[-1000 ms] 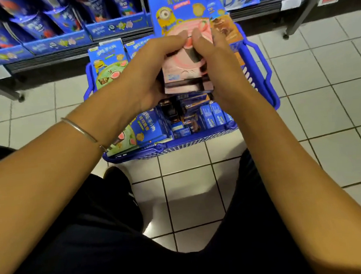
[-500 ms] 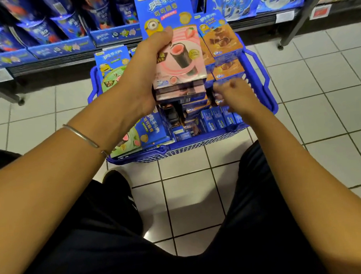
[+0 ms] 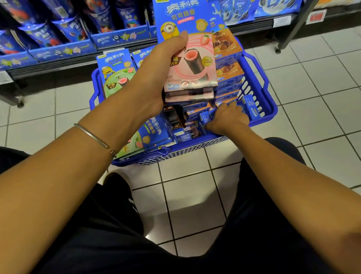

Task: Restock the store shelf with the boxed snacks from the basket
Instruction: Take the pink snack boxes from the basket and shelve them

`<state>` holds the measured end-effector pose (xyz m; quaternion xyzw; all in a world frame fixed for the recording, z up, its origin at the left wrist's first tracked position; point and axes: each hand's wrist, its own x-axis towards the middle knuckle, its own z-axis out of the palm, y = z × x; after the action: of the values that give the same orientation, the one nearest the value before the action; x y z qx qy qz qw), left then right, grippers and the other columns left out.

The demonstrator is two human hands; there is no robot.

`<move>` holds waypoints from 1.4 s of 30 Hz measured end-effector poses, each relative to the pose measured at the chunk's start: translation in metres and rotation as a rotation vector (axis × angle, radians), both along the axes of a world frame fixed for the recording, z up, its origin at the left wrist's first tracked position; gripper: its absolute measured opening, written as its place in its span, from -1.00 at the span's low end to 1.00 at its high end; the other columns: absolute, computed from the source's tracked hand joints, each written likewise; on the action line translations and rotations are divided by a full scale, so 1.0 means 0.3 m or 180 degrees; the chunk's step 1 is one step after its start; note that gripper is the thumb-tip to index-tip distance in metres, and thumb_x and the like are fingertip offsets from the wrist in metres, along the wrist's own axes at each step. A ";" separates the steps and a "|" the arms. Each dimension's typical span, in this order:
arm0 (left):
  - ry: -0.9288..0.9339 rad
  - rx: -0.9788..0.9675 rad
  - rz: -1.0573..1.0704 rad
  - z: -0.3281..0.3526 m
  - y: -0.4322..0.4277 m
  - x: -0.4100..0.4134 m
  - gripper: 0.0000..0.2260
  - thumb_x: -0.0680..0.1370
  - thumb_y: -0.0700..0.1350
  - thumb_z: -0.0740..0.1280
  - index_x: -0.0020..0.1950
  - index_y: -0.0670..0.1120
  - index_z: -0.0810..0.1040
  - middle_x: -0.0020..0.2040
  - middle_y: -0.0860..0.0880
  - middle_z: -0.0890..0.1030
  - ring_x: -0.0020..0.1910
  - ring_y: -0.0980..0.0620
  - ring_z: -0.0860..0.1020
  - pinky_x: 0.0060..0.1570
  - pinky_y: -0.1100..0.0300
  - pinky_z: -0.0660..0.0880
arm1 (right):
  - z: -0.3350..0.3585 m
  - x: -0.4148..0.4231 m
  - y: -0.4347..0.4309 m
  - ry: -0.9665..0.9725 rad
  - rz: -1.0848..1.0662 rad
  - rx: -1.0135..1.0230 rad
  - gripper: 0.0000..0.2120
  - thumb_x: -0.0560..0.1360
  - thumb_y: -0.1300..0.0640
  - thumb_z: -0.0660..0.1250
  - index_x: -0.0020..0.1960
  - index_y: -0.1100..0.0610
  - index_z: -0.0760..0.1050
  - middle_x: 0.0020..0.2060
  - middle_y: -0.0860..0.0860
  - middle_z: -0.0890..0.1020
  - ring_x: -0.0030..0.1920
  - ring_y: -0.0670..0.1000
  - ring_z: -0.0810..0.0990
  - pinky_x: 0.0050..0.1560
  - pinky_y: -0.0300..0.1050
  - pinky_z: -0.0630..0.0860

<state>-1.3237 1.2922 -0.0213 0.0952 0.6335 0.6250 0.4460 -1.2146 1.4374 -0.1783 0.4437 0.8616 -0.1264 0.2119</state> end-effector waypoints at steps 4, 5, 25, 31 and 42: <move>0.0176 -0.0235 0.0010 -0.007 -0.005 0.010 -0.62 0.67 0.15 0.32 0.28 -0.08 0.69 0.18 -0.07 0.75 0.23 -0.14 0.69 0.41 -0.19 0.50 | 0.011 -0.029 0.008 -0.0500 0.0286 -0.0069 0.03 0.30 -0.49 0.41 0.51 0.17 0.29 0.51 0.22 0.13 0.52 0.27 0.15 0.35 0.19 0.40; 0.0193 -0.0286 0.0012 -0.010 -0.007 0.012 -0.61 0.66 0.16 0.32 0.32 -0.08 0.68 0.19 -0.06 0.74 0.24 -0.14 0.68 0.42 -0.19 0.48 | 0.011 -0.037 0.005 -0.0628 0.0357 -0.0072 0.06 0.28 -0.52 0.40 0.52 0.15 0.27 0.51 0.22 0.11 0.53 0.26 0.12 0.36 0.19 0.38; 0.0528 -0.0572 0.0162 -0.050 -0.034 -0.044 -0.62 0.59 0.17 0.44 0.20 -0.11 0.70 0.17 -0.20 0.73 0.17 -0.24 0.70 0.30 -0.25 0.57 | 0.185 0.064 0.076 0.3343 -0.0434 -0.1023 -0.46 0.29 -0.20 0.42 0.16 -0.03 0.33 -0.12 -0.14 0.56 -0.19 -0.31 0.57 -0.21 -0.34 0.49; 0.0427 -0.0186 0.0315 -0.030 -0.031 -0.080 -0.78 0.63 0.08 0.41 0.01 -0.04 0.73 0.04 -0.09 0.78 0.04 -0.12 0.75 0.13 -0.07 0.68 | 0.377 0.081 0.143 0.4173 -0.0106 -0.1116 -0.66 0.42 0.07 0.45 0.15 0.14 0.51 -0.07 -0.14 0.57 -0.15 -0.29 0.53 -0.11 -0.38 0.44; 0.0804 -0.0683 0.0288 -0.076 -0.006 -0.059 -0.51 0.58 0.06 0.47 0.32 -0.28 0.57 0.11 -0.22 0.74 -0.02 -0.19 0.75 0.05 -0.15 0.67 | 0.560 0.004 0.089 0.4979 -0.1082 -0.3399 -0.55 0.38 0.03 0.46 0.13 0.25 0.41 0.08 0.31 0.53 0.08 0.24 0.56 0.29 0.39 0.45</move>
<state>-1.3414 1.2902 -0.0442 0.0963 0.7512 0.5563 0.3419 -1.2135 1.4640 -0.0104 0.1979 0.5121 -0.7911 -0.2698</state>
